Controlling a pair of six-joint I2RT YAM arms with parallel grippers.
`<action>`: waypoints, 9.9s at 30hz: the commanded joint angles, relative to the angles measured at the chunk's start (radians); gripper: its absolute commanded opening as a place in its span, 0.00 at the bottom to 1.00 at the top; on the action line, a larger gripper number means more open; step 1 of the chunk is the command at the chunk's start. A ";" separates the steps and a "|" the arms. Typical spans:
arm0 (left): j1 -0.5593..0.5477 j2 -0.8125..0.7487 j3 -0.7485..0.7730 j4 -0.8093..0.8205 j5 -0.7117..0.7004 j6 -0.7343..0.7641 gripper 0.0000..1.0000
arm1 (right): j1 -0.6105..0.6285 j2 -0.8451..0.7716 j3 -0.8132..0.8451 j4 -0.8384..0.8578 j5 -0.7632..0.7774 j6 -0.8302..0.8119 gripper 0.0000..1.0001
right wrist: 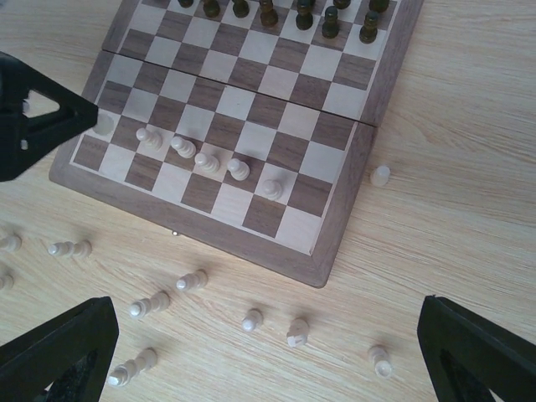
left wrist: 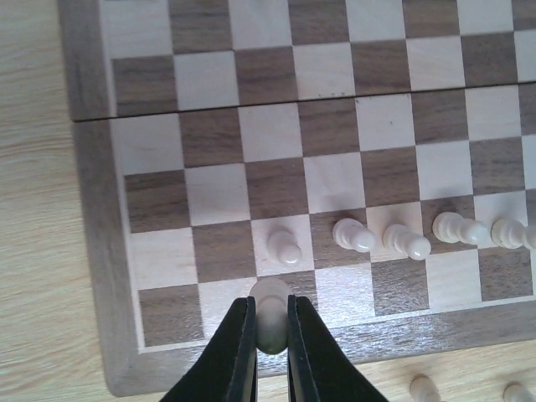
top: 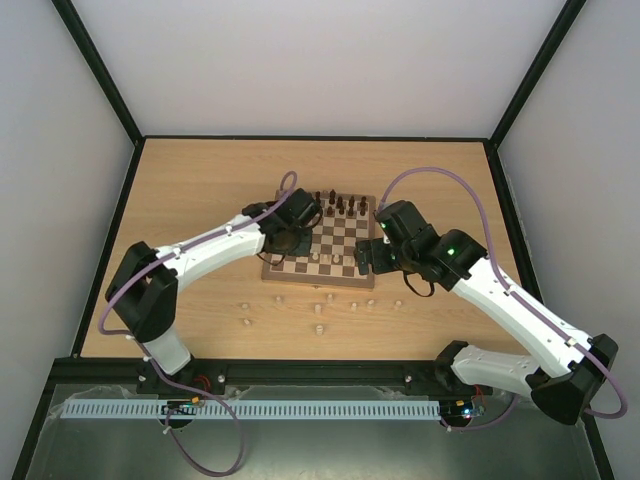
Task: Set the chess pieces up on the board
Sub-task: Place the chess piece on the chessboard, then pick up the chess piece at the center of the board, then place the chess piece on the chessboard, then pick up the chess piece at the center of the board.
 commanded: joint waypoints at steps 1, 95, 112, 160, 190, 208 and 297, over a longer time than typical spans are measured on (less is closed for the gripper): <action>-0.010 0.063 0.016 -0.047 0.011 -0.015 0.06 | -0.003 -0.017 0.013 -0.055 0.014 0.009 0.99; -0.065 -0.974 -0.645 0.330 0.161 -0.057 0.99 | -0.342 0.548 0.003 0.156 -0.088 0.051 0.62; -0.064 -0.912 -0.692 0.384 0.177 -0.052 0.99 | -0.344 0.697 0.073 0.171 -0.035 0.020 0.46; -0.050 -0.872 -0.694 0.358 0.120 -0.069 0.99 | -0.141 0.445 0.035 0.027 -0.026 0.038 0.08; -0.043 -0.854 -0.715 0.371 0.111 -0.087 0.99 | -0.114 0.611 0.085 0.063 -0.070 -0.005 0.09; -0.036 -0.847 -0.725 0.376 0.112 -0.082 0.99 | -0.114 0.668 0.094 0.087 -0.059 -0.010 0.13; -0.175 -0.416 -0.393 0.238 0.103 0.071 0.99 | 0.169 -0.030 -0.028 -0.048 0.150 0.254 0.90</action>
